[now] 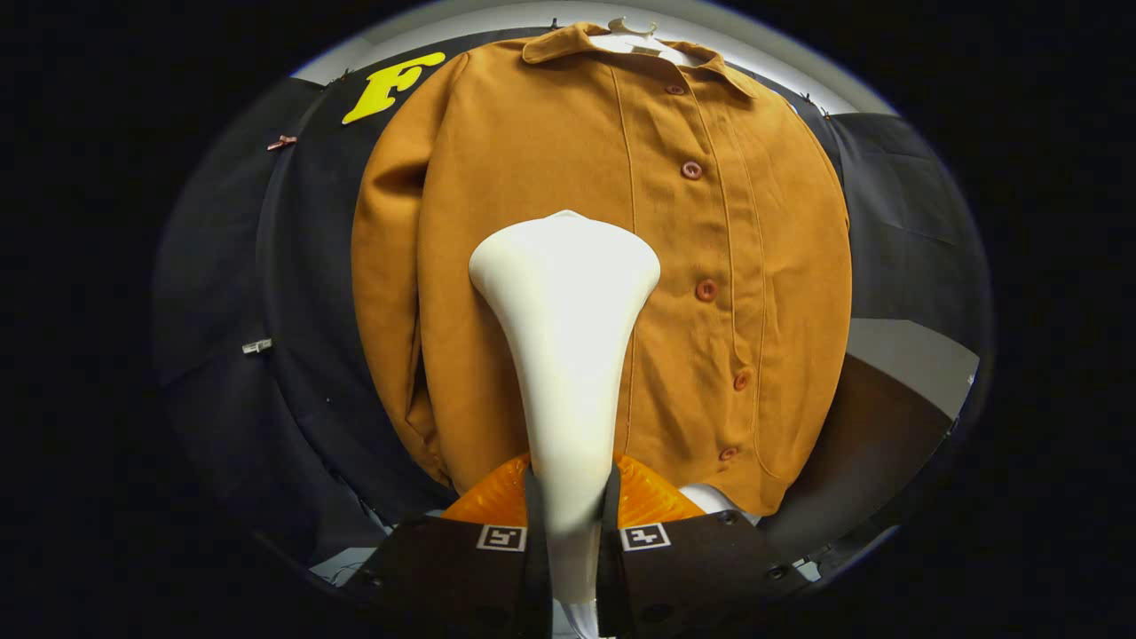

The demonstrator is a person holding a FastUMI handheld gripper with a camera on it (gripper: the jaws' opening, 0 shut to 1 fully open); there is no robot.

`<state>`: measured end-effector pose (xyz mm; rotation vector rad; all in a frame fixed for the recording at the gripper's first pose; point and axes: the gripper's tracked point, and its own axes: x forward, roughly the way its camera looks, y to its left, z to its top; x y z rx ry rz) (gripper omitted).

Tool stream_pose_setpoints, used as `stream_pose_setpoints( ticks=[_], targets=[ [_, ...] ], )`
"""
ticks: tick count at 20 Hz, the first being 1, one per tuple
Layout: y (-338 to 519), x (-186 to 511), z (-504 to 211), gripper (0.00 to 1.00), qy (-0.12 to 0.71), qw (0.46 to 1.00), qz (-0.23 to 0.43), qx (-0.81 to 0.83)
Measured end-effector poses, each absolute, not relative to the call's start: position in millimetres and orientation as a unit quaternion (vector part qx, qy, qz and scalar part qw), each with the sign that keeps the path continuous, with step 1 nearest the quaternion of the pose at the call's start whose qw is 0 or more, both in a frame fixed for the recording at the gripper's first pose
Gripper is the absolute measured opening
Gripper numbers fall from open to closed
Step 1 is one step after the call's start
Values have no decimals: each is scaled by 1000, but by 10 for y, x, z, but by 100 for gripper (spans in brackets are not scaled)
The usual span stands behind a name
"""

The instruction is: Iron the clothes twice with a garment steamer, once on the left side and once on the right side.

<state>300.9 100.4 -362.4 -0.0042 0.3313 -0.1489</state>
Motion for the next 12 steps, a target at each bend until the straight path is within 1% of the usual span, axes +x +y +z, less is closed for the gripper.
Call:
stream_pose_setpoints(
  ticks=[4, 6, 9, 12],
  targets=[
    [964, 2889, -3907, 23, 190, 979, -75, 0],
    [952, 2776, -3936, 23, 193, 979, -73, 5],
    [913, 2652, -3741, 23, 179, 981, -69, 15],
    [877, 2375, -3283, 23, 147, 987, -66, 10]
  ],
)
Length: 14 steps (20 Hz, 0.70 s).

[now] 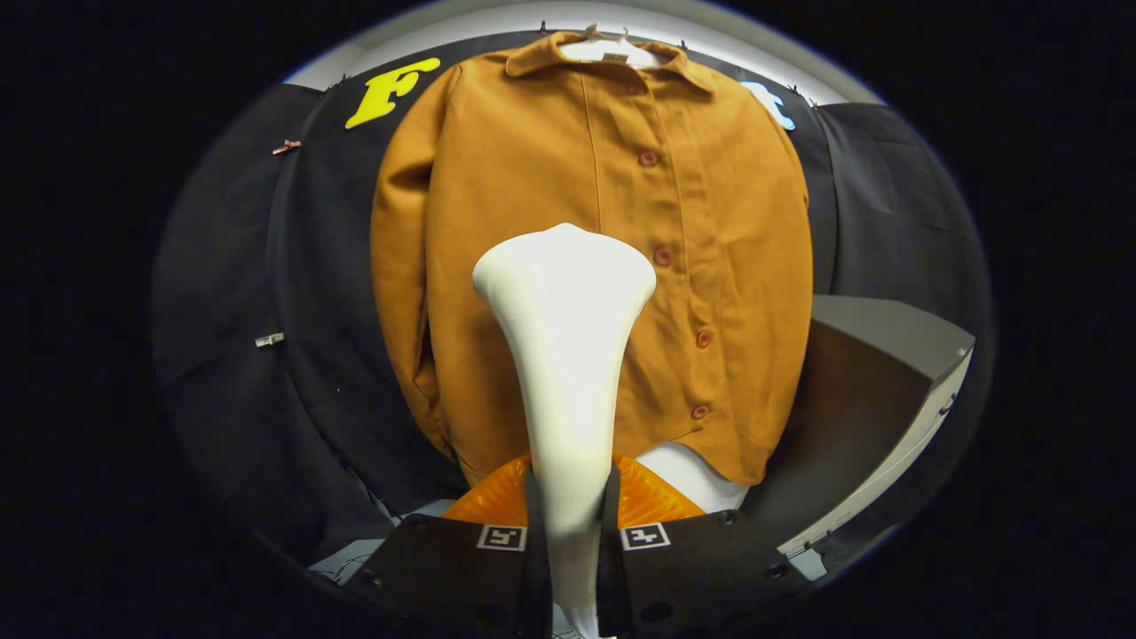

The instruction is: Iron the clothes twice with a garment steamer, once on the left side and once on the right side.

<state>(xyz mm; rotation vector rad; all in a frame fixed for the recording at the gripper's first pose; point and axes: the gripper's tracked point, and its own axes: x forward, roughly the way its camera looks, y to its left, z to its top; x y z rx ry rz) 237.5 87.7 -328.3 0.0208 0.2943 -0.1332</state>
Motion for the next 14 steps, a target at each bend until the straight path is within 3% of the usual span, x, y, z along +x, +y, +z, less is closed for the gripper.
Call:
stream_pose_setpoints(
  ticks=[14],
  targets=[
    [496, 1582, -1229, 23, 47, 997, -59, 0]
  ],
)
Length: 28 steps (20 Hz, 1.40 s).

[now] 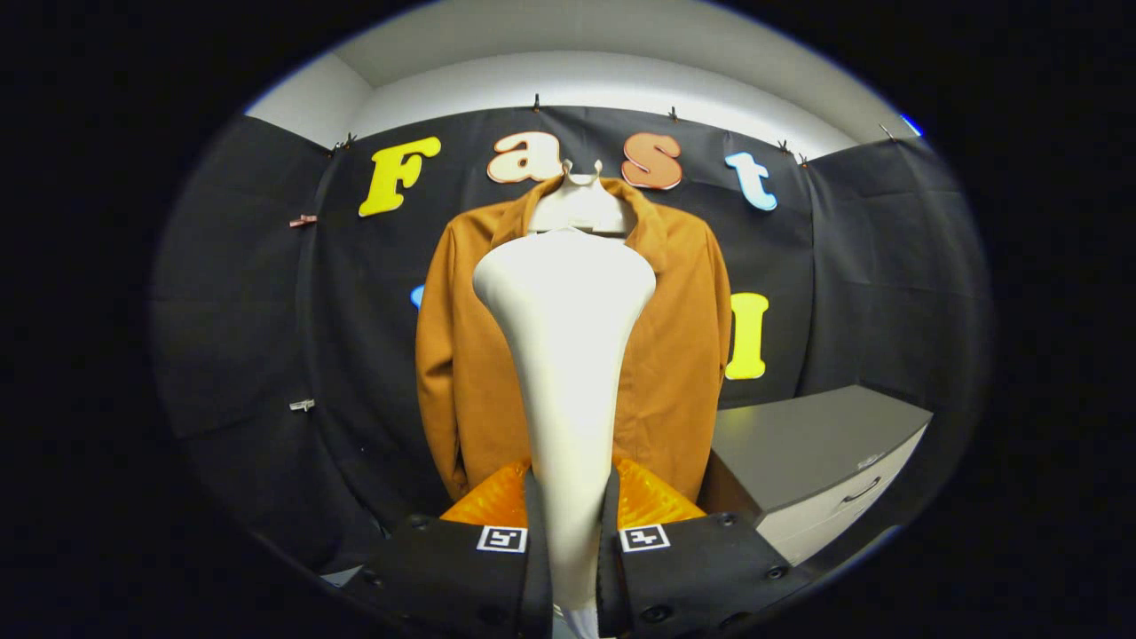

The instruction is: Iron the clothes twice with a garment steamer, once on the left side and once on the right side.

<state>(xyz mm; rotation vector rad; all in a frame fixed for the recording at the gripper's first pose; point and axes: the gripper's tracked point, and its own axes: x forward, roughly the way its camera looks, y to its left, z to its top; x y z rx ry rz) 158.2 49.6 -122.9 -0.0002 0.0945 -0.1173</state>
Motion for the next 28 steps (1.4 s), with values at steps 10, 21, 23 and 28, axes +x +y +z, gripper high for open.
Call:
stream_pose_setpoints(
  ticks=[10, 21, 23, 28],
  targets=[
    [133, 1246, -147, 23, -19, 997, -79, 5],
    [-14, 1218, 101, 23, -26, 996, -90, 4],
    [-24, 1224, 114, 23, -28, 996, -90, 3],
    [-46, 1265, 151, 23, -34, 995, -93, 1]
  ],
)
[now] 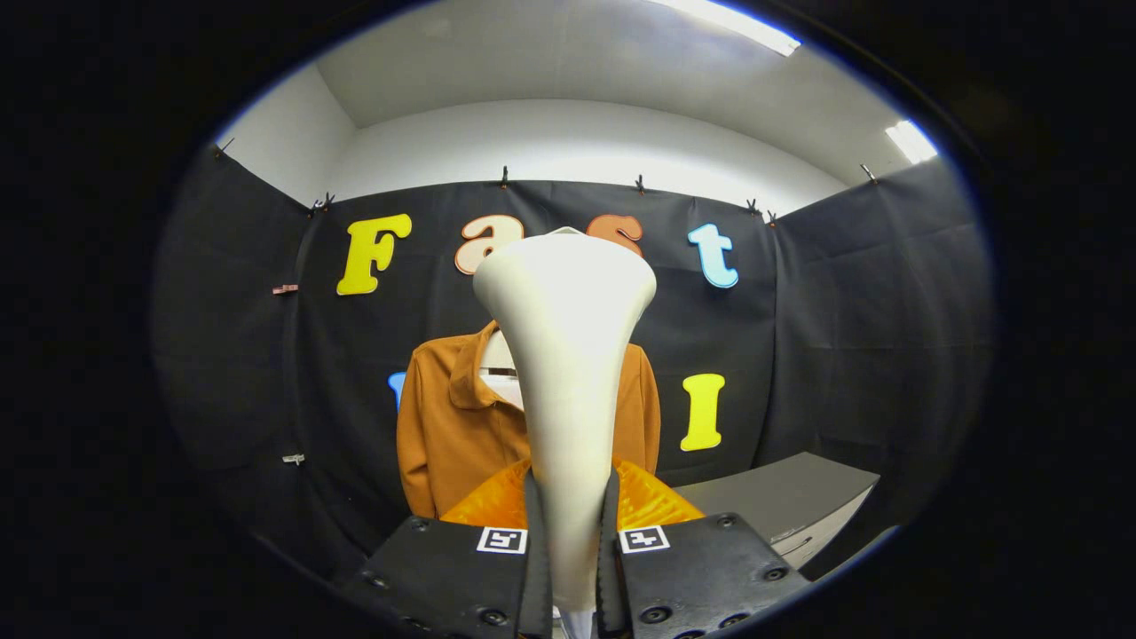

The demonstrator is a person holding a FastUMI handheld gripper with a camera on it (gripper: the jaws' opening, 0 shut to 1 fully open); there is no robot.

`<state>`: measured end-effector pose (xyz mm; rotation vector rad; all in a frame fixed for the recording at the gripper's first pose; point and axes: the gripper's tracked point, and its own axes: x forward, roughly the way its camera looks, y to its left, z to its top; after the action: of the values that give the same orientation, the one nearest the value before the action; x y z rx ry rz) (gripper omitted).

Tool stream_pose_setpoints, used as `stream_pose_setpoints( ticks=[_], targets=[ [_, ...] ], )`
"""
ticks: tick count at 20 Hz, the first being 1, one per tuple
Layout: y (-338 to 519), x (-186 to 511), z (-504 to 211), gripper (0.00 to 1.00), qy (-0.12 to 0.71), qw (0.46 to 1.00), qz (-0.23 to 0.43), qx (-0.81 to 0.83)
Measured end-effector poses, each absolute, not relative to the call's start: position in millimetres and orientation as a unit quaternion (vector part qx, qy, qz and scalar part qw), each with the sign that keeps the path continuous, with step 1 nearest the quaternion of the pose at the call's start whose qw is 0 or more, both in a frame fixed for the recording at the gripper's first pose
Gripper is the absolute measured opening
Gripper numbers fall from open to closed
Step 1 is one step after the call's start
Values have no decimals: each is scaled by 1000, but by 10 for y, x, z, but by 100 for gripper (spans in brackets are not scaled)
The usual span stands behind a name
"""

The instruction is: Iron the clothes twice with a garment steamer, once on the left side and once on the right side.

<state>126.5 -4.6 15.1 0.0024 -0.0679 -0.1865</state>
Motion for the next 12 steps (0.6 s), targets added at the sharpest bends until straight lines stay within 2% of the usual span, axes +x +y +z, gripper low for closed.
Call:
stream_pose_setpoints(
  ticks=[12],
  targets=[
    [-24, 1267, 245, 23, -47, 995, -91, -3]
  ],
)
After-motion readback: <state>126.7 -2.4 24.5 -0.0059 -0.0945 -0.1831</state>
